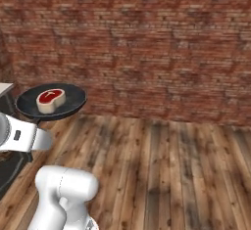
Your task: Pick up the pan with the steak in it and place it on the dining table. Then place the steak on the plate.
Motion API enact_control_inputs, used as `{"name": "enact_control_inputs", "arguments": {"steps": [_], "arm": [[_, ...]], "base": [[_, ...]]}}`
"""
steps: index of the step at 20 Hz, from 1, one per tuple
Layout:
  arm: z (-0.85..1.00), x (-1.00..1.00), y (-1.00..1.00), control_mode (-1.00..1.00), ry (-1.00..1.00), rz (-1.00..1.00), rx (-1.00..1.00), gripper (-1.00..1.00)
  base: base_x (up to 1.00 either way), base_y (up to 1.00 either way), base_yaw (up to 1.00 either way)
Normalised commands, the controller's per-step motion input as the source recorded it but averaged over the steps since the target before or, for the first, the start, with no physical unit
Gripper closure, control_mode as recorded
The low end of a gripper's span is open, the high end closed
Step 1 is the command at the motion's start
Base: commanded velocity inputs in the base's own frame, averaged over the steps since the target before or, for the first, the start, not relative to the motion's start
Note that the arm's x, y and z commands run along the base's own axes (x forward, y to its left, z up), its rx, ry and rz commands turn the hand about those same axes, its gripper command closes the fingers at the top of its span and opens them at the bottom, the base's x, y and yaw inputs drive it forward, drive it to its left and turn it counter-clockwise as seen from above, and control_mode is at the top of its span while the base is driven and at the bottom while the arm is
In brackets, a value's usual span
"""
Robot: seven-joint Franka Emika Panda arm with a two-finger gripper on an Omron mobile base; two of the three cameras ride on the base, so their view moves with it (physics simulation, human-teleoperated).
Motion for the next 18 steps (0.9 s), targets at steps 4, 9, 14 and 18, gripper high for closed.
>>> {"name": "enact_control_inputs", "arguments": {"steps": [4,9,14,18], "arm": [[0.00,0.00,0.00,1.00,0.00,0.00,0.00,1.00],[0.00,0.00,0.00,1.00,0.00,0.00,0.00,1.00],[0.00,0.00,0.00,1.00,0.00,0.00,0.00,1.00],[0.00,0.00,0.00,1.00,0.00,0.00,0.00,1.00]], "base": [[1.00,0.31,0.00],[0.78,0.16,-0.22],[0.07,0.02,-0.49],[0.00,0.00,-0.50]]}}
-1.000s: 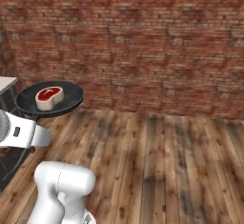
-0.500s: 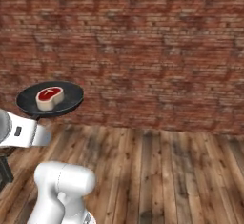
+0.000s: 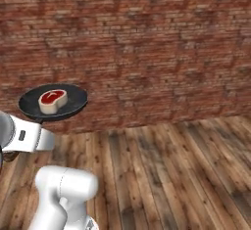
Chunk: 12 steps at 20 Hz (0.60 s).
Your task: Pick up the pan with the steak in it and place it on the dining table. Then place the steak on the plate.
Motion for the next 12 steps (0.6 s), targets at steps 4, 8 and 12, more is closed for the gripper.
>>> {"name": "enact_control_inputs", "arguments": {"steps": [4,8,12], "arm": [[0.00,0.00,0.00,1.00,0.00,0.00,0.00,1.00],[0.00,0.00,0.00,1.00,0.00,0.00,0.00,1.00],[0.00,0.00,0.00,1.00,0.00,0.00,0.00,1.00]], "base": [[0.00,0.00,-0.50],[0.00,0.00,-0.50],[0.00,0.00,-0.50]]}}
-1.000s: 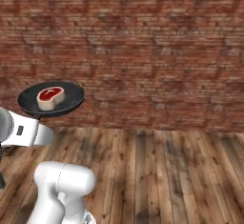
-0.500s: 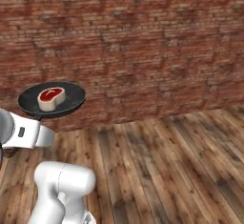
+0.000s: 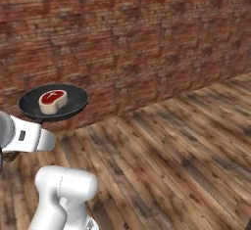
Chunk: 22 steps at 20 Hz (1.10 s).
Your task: Pick up the pan with the steak in it and place it on the dining table. Then place the steak on the plate.
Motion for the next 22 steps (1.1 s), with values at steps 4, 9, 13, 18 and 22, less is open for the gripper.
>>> {"name": "enact_control_inputs", "arguments": {"steps": [4,9,13,18,22], "arm": [[0.00,0.00,0.00,1.00,0.00,0.00,0.00,1.00],[0.00,0.00,0.00,1.00,0.00,0.00,0.00,1.00],[0.00,0.00,0.00,1.00,0.00,0.00,0.00,1.00],[0.00,0.00,0.00,1.00,0.00,0.00,0.00,1.00],[0.00,0.00,0.00,1.00,0.00,0.00,0.00,1.00]], "base": [[0.00,0.00,-0.50],[0.00,0.00,-0.50],[0.00,0.00,-0.50],[0.00,0.00,-0.50],[0.00,0.00,-0.50]]}}
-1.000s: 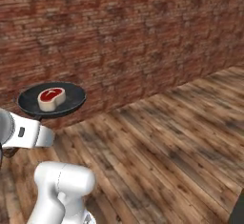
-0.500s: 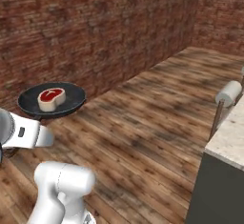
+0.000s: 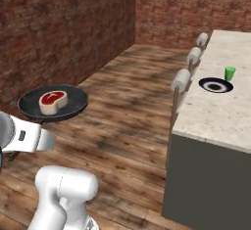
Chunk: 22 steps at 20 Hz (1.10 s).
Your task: Pick up the pan with the steak in it and place it on the dining table. Then place the steak on the plate.
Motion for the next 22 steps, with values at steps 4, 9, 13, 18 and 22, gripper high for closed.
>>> {"name": "enact_control_inputs", "arguments": {"steps": [4,9,13,18,22], "arm": [[0.00,0.00,0.00,1.00,0.00,0.00,0.00,1.00],[0.00,0.00,0.00,1.00,0.00,0.00,0.00,1.00],[0.00,0.00,0.00,1.00,0.00,0.00,0.00,1.00],[0.00,0.00,0.00,1.00,0.00,0.00,0.00,1.00],[0.00,0.00,0.00,1.00,0.00,0.00,0.00,1.00]], "base": [[0.00,-0.06,-0.44],[0.00,-0.02,-0.03],[0.00,0.41,-0.06],[-0.02,0.89,-0.13],[0.27,0.79,-0.12]]}}
